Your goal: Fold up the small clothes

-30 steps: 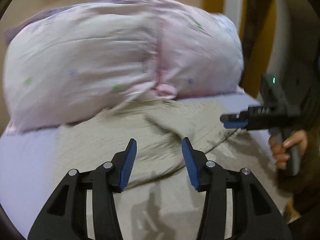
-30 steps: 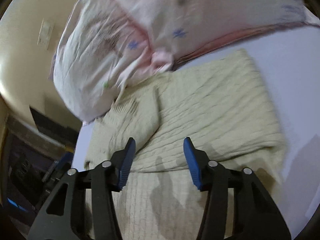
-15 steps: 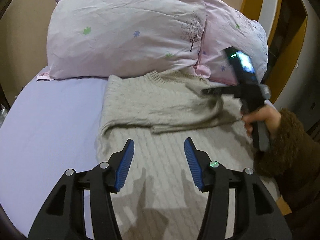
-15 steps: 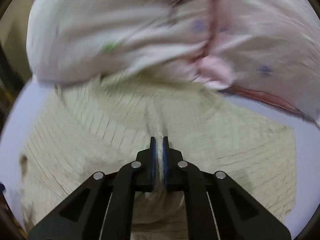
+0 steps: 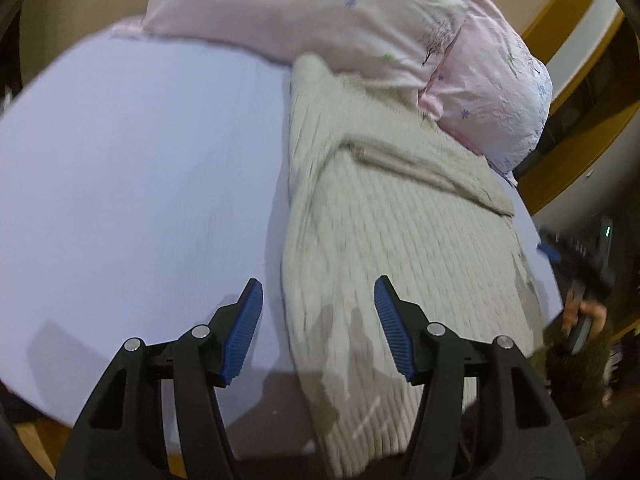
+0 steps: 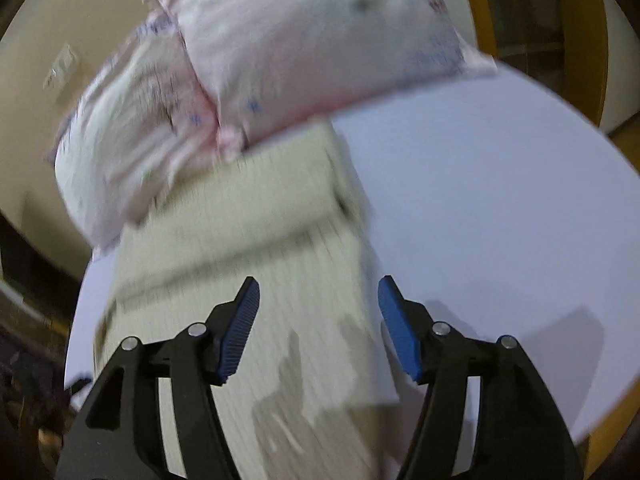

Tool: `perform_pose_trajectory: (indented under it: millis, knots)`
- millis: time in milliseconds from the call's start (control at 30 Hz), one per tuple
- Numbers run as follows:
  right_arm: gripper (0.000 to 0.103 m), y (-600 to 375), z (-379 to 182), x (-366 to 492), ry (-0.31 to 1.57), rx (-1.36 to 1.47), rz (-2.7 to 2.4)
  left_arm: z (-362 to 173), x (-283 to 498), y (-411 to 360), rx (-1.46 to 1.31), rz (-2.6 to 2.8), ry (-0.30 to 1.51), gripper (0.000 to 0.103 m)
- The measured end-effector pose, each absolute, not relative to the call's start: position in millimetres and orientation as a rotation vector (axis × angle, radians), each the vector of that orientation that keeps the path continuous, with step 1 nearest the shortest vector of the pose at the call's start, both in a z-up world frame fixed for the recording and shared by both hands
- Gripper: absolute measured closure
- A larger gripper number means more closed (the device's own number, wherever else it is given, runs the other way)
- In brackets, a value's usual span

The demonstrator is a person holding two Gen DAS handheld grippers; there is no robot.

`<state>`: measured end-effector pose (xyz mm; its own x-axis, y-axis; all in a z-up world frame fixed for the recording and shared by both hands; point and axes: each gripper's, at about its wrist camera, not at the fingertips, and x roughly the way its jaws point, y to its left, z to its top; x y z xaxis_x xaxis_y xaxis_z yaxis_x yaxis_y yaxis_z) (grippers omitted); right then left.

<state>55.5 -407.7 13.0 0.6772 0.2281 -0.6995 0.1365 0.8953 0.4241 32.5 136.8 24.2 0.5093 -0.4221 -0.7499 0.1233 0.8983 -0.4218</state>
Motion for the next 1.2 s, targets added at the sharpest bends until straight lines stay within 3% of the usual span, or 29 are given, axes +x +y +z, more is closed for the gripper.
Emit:
perform_pose_trajectory:
  millis: [233,433,600,733,867,933,1000,1200]
  knots:
    - [0.058,-428.6,-22.4,-11.6,0.971,0.613,0.215,19.2,0.4,130.6,-0.362,-0.366,1.036,0.044]
    - [0.052,-430.9,-16.7,-72.2,1.012,0.648,0.346,23.4,-54.0,141.9,-0.449,-0.439,1.078,0.044]
    - [0.055,-437.5,-39.6,-83.1,1.087,0.729,0.359,-2.7,-56.8,133.9,-0.525,-0.492,1.16,0.044]
    - [0.09,-429.9,-59.9,-75.7,1.131,0.803,0.425,-19.9,-47.8,124.2,-0.588,-0.512,1.188,0.044]
    - [0.094,-423.6,-60.8,-73.0,1.097,0.837,0.496,-16.9,-42.3,124.5,-0.674,-0.549,1.153,0.067]
    - [0.094,-427.6,-55.5,-76.3,1.075,0.831,0.521,-18.5,-41.1,128.2,-0.717,-0.534,1.167,0.072]
    - [0.095,-424.5,-43.8,-73.9,1.034,0.823,0.545,-21.1,-42.6,133.1,-0.741,-0.512,1.176,0.094]
    - [0.095,-425.5,-7.6,-57.6,0.904,0.789,0.584,20.7,-38.8,141.5,-0.753,-0.531,1.03,0.096]
